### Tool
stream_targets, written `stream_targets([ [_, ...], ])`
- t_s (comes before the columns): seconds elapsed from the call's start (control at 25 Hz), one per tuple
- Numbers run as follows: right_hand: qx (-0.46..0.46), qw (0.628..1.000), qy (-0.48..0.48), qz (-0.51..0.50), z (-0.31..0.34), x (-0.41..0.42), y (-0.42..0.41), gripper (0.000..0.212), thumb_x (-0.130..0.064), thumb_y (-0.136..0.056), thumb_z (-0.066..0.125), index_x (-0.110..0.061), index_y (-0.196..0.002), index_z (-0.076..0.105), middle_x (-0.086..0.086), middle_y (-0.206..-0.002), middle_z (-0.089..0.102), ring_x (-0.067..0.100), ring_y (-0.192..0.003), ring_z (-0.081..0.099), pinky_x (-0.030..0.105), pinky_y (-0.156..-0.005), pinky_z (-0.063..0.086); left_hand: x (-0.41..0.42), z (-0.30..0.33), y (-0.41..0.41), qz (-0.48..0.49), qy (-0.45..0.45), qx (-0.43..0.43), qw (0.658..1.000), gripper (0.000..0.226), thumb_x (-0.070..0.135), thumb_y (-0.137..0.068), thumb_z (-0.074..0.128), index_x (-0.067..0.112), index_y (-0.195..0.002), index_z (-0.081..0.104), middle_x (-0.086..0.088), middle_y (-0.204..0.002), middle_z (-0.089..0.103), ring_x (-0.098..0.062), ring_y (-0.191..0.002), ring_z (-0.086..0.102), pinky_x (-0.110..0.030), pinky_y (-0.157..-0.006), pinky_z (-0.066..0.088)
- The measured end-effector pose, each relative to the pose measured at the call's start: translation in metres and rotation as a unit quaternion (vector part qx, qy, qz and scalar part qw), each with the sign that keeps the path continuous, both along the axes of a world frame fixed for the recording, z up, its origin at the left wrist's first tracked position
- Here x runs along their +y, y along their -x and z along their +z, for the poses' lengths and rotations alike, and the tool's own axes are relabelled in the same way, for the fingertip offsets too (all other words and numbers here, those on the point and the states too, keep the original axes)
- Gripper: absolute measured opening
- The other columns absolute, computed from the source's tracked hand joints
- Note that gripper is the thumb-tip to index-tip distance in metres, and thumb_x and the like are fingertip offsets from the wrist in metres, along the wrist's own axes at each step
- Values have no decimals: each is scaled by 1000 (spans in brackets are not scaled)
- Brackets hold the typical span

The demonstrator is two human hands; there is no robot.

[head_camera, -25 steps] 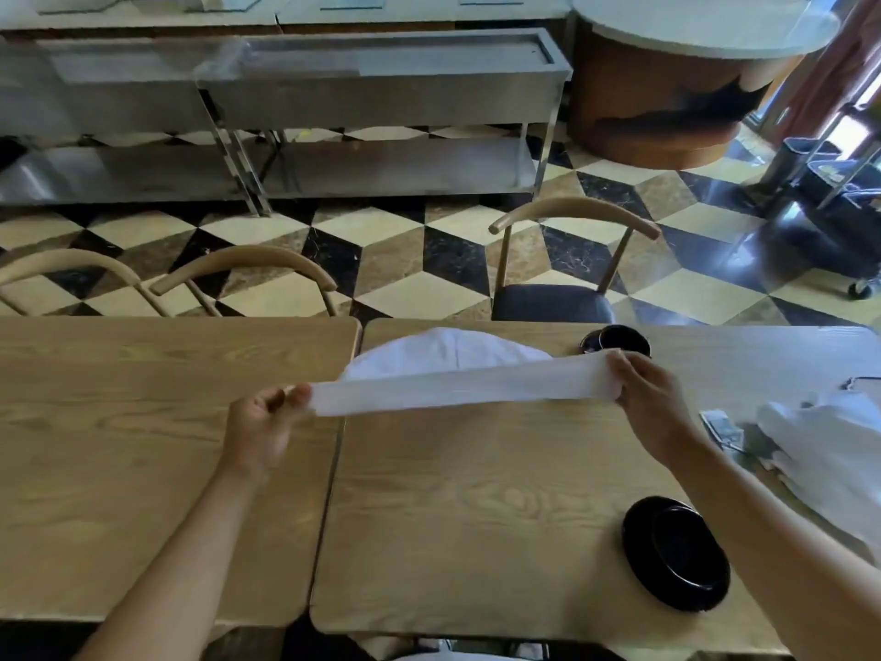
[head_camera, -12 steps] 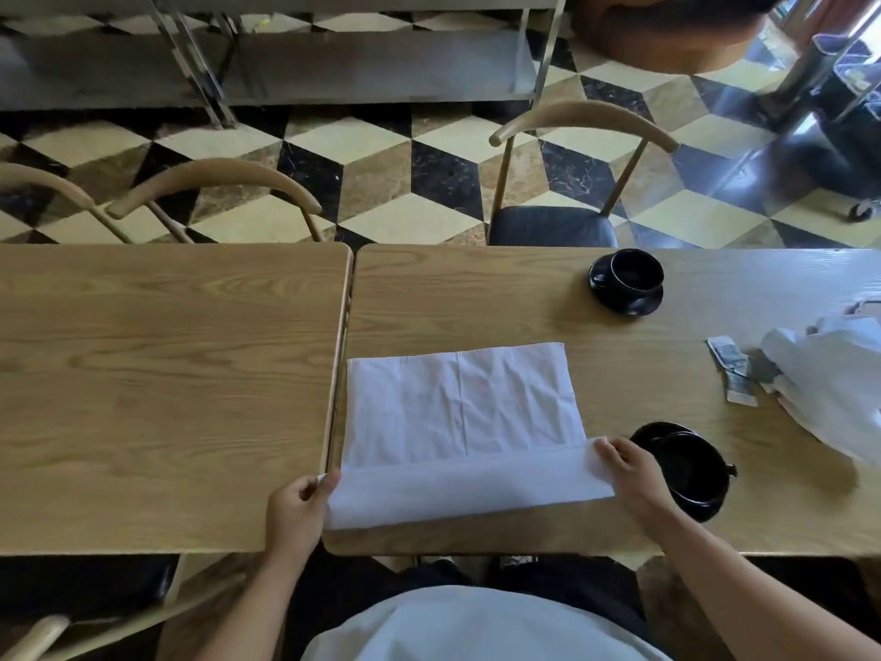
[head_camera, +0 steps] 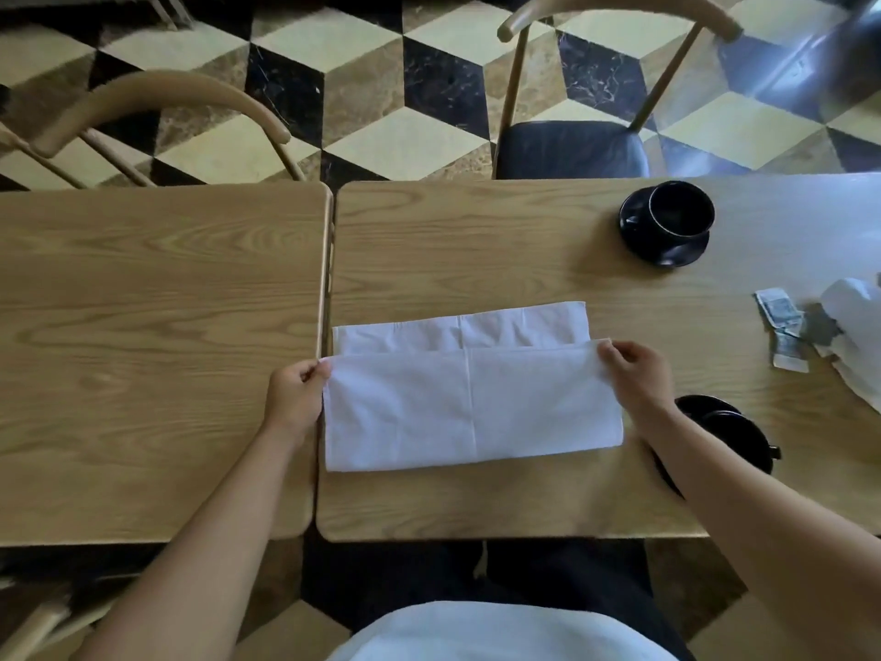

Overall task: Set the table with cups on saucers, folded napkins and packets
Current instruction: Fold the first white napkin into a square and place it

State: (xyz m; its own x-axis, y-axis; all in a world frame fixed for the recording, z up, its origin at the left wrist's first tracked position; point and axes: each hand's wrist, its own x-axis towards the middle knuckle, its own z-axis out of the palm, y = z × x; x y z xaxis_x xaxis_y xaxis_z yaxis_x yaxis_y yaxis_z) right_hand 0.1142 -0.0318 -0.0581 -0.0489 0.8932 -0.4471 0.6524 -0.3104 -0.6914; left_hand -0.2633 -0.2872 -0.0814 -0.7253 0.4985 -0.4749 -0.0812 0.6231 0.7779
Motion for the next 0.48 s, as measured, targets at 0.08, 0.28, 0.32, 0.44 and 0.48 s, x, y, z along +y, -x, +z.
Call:
stream_targets([
  [0.08,8,1000,-3,-5,-11,19,10,16,-35,-95,66,-22,-95,76,-11,-83,73,6,-74,66,22,-63,47,14,-9,8,45,-8,20,999,15,27,-93,70,23,-79,72,-7,-83,72,-21,-78,64,-37,-76,52],
  [0.28,-16,999,-29,-13,-33,65,23,14,-20,-95,63,-10,-92,73,2,-64,66,0,-40,56,12,-41,39,40,-31,23,86,0,67,994,15,20,-95,65,19,-80,67,-5,-79,65,-16,-74,55,-29,-67,45],
  [0.32,-32,999,-31,-15,-36,71,24,15,-19,-96,62,-8,-93,72,3,-64,66,-1,-39,55,10,-40,38,42,-34,24,86,6,76,993,13,20,-95,64,15,-84,67,-3,-76,64,-14,-71,53,-25,-64,45],
  [0.44,-77,995,-42,37,-39,70,36,16,-29,-95,62,-15,-91,70,1,-72,69,1,-53,62,16,-50,44,44,-36,23,76,17,88,993,9,22,-95,64,14,-93,67,10,-73,64,7,-60,54,-6,-55,41],
  [0.48,-84,994,-52,53,-40,67,41,17,-32,-94,64,-17,-89,69,3,-74,69,10,-61,65,25,-56,47,44,-37,23,74,20,88,993,8,22,-95,64,15,-94,67,12,-74,65,11,-58,55,-5,-55,41],
])
